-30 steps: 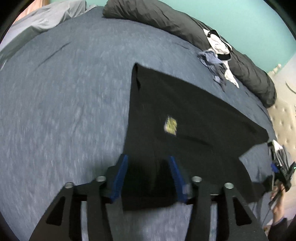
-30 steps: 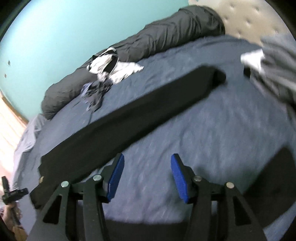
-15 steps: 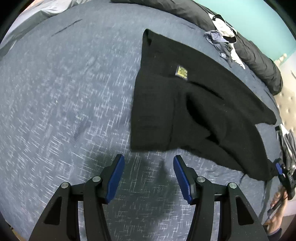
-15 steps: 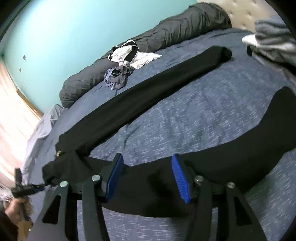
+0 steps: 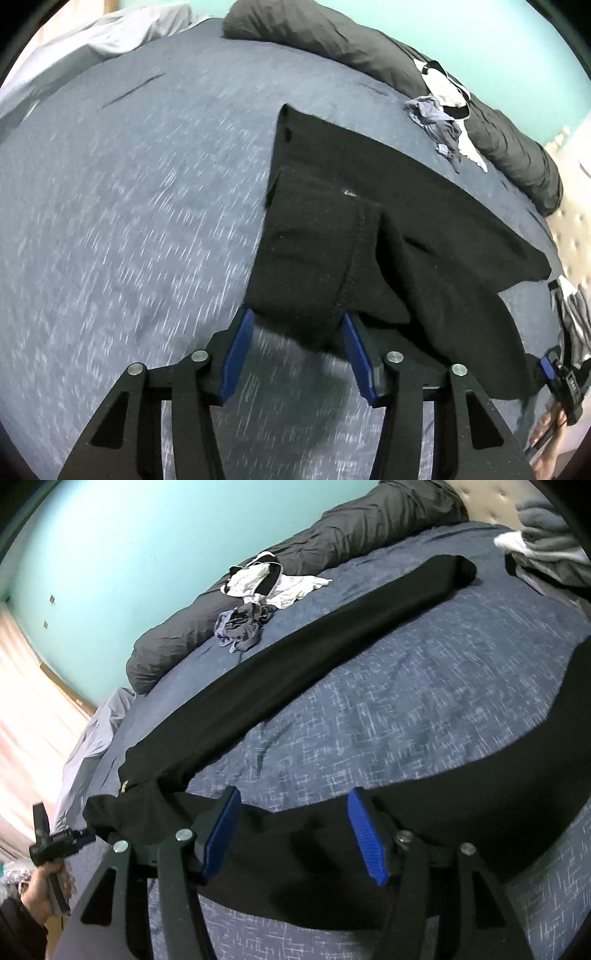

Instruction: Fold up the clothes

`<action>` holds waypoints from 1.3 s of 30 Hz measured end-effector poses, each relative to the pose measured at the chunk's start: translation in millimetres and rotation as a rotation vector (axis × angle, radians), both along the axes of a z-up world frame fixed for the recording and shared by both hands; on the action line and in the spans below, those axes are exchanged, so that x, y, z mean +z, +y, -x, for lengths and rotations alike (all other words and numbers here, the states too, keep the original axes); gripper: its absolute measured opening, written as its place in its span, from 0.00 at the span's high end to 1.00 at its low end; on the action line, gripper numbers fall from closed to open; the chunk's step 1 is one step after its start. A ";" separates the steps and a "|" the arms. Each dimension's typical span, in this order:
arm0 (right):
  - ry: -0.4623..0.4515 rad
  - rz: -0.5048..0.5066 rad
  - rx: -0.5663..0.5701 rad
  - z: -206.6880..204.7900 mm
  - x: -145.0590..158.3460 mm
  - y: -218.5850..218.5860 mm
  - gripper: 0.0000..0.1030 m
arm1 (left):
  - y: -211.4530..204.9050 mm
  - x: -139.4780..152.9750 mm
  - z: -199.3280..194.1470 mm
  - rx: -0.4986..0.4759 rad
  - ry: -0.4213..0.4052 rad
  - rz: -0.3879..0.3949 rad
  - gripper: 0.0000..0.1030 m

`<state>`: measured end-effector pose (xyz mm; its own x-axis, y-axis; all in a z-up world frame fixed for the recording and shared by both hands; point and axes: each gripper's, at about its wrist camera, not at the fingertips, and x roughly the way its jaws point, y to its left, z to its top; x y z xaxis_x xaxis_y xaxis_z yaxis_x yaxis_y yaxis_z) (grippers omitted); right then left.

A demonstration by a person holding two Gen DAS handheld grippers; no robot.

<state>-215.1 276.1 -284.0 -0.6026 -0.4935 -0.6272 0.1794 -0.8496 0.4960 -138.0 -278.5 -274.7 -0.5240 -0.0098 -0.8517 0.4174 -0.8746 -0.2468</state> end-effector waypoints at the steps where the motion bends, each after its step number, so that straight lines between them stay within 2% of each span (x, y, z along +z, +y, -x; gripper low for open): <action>1: 0.000 0.000 0.003 0.7 -0.6 -0.7 0.40 | -2.1 -0.2 5.1 0.008 0.000 -0.002 0.49; 3: -0.001 0.004 0.009 2.0 -2.9 -1.5 0.40 | -6.8 -1.6 15.7 0.025 -0.003 -0.009 0.49; 6: -0.019 0.015 0.007 6.1 -8.4 -0.7 0.40 | -18.4 -16.0 27.7 0.092 -0.020 -0.117 0.49; 9: -0.030 0.028 0.000 9.2 -11.5 2.0 0.40 | -20.3 -27.0 33.8 0.117 -0.029 -0.165 0.48; 16: -0.034 0.040 0.000 11.3 -13.2 2.5 0.40 | -11.1 -37.8 21.1 0.108 -0.049 -0.181 0.45; 24: -0.034 0.047 0.004 12.1 -13.8 0.8 0.40 | -2.3 -52.6 -4.6 0.113 -0.055 -0.268 0.43; 29: -0.031 0.048 0.004 11.5 -13.7 0.2 0.40 | -6.9 -60.9 -1.7 0.168 0.019 -0.326 0.37; 35: -0.038 0.050 0.004 14.7 -16.7 1.2 0.40 | -1.8 -55.2 11.6 0.163 0.061 -0.314 0.39; 37: -0.039 0.051 0.005 15.3 -17.0 1.6 0.40 | 1.1 -54.8 14.6 0.160 0.064 -0.314 0.55; 38: -0.038 0.051 0.005 15.6 -17.0 1.9 0.40 | 0.9 -54.2 16.0 0.158 0.065 -0.317 0.69; 39: -0.038 0.052 0.004 15.8 -17.0 2.2 0.40 | 0.5 -53.6 17.4 0.156 0.067 -0.319 0.71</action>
<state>-230.8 278.3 -301.0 -0.5767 -0.5281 -0.6233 0.1628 -0.8219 0.5459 -155.4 -277.9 -328.3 -0.5916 0.1670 -0.7887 0.5135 -0.6762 -0.5283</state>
